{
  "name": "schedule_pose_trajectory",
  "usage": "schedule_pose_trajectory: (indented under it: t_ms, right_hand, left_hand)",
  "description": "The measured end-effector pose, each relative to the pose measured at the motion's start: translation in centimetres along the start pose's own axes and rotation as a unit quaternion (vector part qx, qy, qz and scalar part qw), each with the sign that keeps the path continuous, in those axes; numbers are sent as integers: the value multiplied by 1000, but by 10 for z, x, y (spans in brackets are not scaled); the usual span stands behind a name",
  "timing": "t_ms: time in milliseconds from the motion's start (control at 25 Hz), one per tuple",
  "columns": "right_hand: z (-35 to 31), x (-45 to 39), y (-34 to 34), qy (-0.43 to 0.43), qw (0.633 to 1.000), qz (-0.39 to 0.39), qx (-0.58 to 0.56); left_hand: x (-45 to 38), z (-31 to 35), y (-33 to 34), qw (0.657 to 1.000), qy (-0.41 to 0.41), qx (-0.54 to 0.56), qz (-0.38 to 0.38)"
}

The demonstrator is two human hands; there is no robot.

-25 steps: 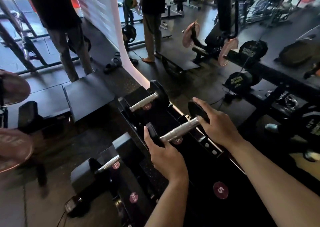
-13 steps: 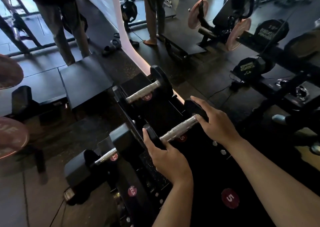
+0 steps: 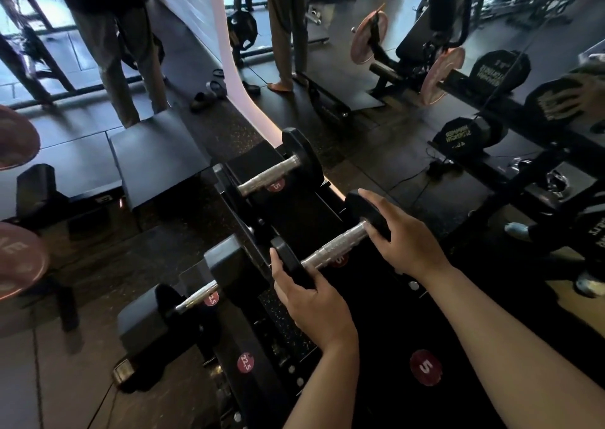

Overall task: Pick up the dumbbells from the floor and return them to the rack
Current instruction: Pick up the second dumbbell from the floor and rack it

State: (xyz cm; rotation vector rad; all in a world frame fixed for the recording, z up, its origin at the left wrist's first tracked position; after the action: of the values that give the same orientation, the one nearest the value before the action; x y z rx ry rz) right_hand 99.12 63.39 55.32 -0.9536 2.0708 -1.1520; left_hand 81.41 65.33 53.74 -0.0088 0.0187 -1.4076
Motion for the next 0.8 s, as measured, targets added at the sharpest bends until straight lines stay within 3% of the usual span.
schedule_pose_trajectory:
  t_ms: [360,400,560,720,800]
  right_hand:
    - [-20,13,-35,93,994,-40,-31]
    - [-25,16,-39,94,994,-41,-30]
    - [-37,45,-67,115,992,12,-41]
    - [-22,104,-124,213,965,103,-115]
    - [-7,154,-161,264,939,164,-149]
  left_hand:
    - [-9,16,-9,990,-116,5,-84]
    - [-7,19,-10,990,-106,-14,-92]
    - [-2,56,-14,985,58,-91,-137]
    - [25,101,-4,962,138,-67,-225]
    - [59,121,-1,934,165,-13,-318]
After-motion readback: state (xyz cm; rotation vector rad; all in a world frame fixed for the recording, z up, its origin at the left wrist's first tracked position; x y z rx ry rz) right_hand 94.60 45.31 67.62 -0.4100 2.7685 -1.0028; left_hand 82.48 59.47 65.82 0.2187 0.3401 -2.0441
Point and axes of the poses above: each hand's wrist, its own x-axis away from the middle knuckle, its own y-axis out of the palm, z = x × y, the point moved 1 cm from there along -x, towards the middle knuckle, and after that the axes turned 13 degrees about y, right-handed, at the moved point
